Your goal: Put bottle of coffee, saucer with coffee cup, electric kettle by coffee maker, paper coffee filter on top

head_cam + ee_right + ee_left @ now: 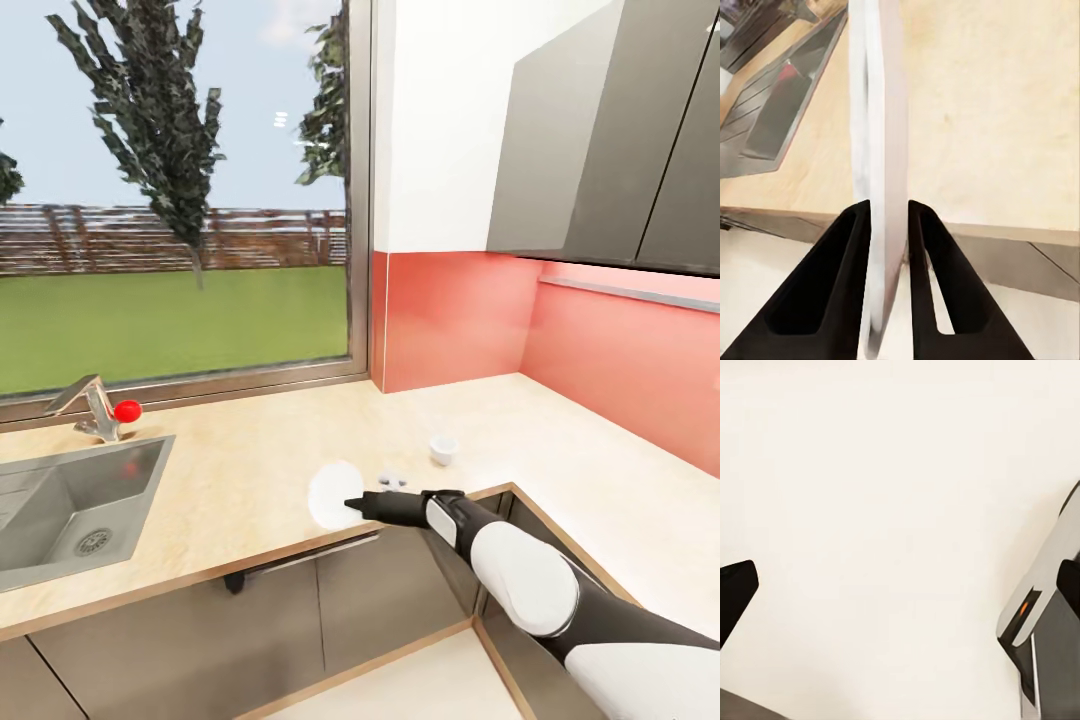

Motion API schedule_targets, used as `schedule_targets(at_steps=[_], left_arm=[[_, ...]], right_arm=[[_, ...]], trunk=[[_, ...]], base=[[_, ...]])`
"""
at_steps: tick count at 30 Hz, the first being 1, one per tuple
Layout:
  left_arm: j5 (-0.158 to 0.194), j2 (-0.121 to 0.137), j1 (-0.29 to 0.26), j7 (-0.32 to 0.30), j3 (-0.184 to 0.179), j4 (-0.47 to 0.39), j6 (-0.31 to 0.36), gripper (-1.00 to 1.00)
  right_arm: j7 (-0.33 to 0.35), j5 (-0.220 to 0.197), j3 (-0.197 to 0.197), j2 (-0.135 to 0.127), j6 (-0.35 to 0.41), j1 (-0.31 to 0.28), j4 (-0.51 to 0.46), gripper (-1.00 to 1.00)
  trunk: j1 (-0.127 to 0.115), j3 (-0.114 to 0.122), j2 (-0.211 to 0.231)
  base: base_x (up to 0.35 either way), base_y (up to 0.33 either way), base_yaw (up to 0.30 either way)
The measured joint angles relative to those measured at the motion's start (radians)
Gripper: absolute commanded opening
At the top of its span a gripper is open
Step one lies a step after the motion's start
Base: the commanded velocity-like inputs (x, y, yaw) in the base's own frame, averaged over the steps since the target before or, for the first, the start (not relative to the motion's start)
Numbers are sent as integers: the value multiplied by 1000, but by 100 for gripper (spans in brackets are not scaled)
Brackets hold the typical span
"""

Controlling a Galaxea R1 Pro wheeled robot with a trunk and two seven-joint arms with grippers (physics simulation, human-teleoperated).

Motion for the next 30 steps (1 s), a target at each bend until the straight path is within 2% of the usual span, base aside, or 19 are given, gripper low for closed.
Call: schedule_targets(at_steps=[3, 8, 10, 15, 21, 30], left_arm=[[-1, -2, 0, 8, 0, 1, 1, 100], [0, -17, 0, 10, 1, 0, 2, 100], [0, -20, 0, 9, 1, 0, 3, 100], [-1, -32, 0, 7, 1, 0, 3, 100], [-1, -39, 0, 8, 1, 0, 3, 100], [-1, -46, 0, 11, 2, 0, 2, 100]], right_arm=[[13, -19, 3, 0, 0, -1, 11, -100], [138, -22, 8, 0, -4, -2, 15, -100], [152, -21, 9, 0, -4, -2, 14, -100], [159, -22, 10, 0, 10, -2, 16, -100], [159, -24, 10, 0, 171, -2, 15, -100], [157, -23, 8, 0, 190, -2, 12, -100]], trunk=[[0, 0, 0], [0, 0, 0], [0, 0, 0], [0, 0, 0], [0, 0, 0], [0, 0, 0]], base=[[0, 0, 0], [0, 0, 0], [0, 0, 0], [0, 0, 49], [0, 0, 248], [0, 0, 277]])
